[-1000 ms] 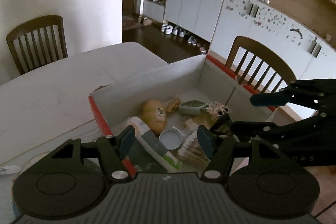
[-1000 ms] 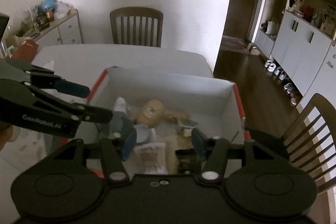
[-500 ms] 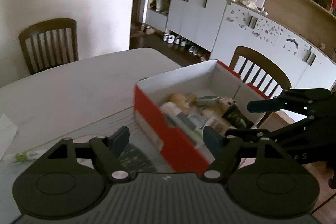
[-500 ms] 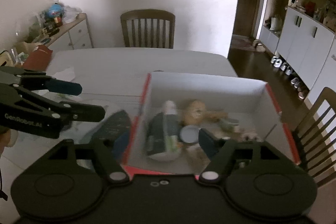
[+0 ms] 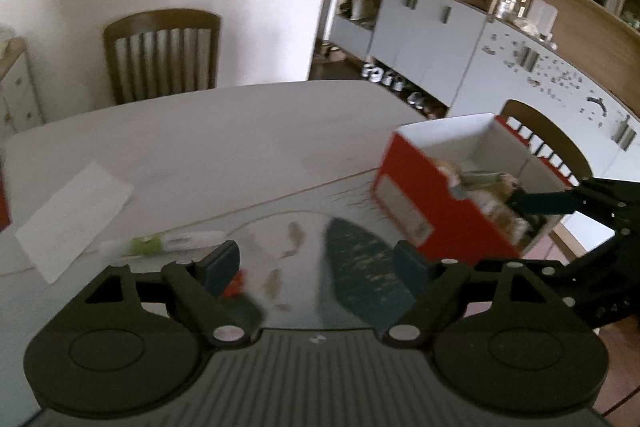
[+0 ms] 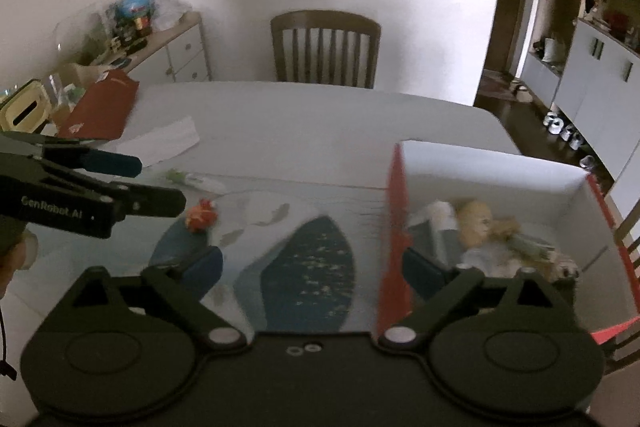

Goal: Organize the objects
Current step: 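Withdraw both tools from the shoebox toward the pen and orange toy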

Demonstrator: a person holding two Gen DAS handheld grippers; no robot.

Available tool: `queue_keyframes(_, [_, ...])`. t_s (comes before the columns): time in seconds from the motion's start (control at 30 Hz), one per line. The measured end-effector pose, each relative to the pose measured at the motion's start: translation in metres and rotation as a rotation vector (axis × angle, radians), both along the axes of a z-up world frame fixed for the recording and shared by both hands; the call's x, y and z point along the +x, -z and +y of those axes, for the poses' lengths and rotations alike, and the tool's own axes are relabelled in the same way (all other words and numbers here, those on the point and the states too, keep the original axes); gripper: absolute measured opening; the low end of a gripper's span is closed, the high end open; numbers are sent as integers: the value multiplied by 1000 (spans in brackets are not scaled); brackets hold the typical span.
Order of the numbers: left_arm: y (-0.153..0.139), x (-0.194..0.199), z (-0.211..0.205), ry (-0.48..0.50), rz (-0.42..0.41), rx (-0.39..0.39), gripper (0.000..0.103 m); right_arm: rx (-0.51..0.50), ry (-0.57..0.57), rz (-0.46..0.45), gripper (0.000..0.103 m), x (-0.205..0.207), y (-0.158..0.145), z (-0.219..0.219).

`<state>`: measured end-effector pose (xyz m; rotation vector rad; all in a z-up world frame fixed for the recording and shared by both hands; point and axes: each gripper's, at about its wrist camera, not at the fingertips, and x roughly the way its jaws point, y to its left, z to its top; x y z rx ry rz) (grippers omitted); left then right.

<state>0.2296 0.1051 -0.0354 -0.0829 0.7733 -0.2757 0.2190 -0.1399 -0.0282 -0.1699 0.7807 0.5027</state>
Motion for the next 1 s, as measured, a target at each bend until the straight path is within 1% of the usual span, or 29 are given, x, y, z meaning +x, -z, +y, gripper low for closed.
queue_keyframes(0.03, [3,0,8,-9,4,-2,88,-5,-5,3,97,0,2,7])
queue_keyframes(0.13, [11,1,26,-15,18,4,90,-15,-23,14,97,-2,6,25])
queue_keyframes(0.2, [15,1,36,-22,24,10,97,-24,-35,19,96,-3,10,37])
queue_keyframes(0.23, [18,1,41,-24,24,11,103,-28,-45,21,96,-2,11,43])
queue_keyframes(0.33, [24,3,57,-19,22,8,103,-43,-61,27,96,-1,15,60])
queue_keyframes(0.43, [32,10,71,-1,12,24,103,-52,-81,41,96,2,20,74])
queue_keyframes(0.57, [44,25,87,52,19,76,103,-76,-104,59,96,6,30,91])
queue_keyframes(0.73, [63,48,103,89,41,137,103,-82,-101,88,96,15,40,109])
queue_keyframes(0.83, [75,61,107,135,54,163,103,-87,-108,102,96,21,47,118])
queue_keyframes(1.0, [89,81,109,223,49,230,103,-97,-117,127,95,33,60,132])
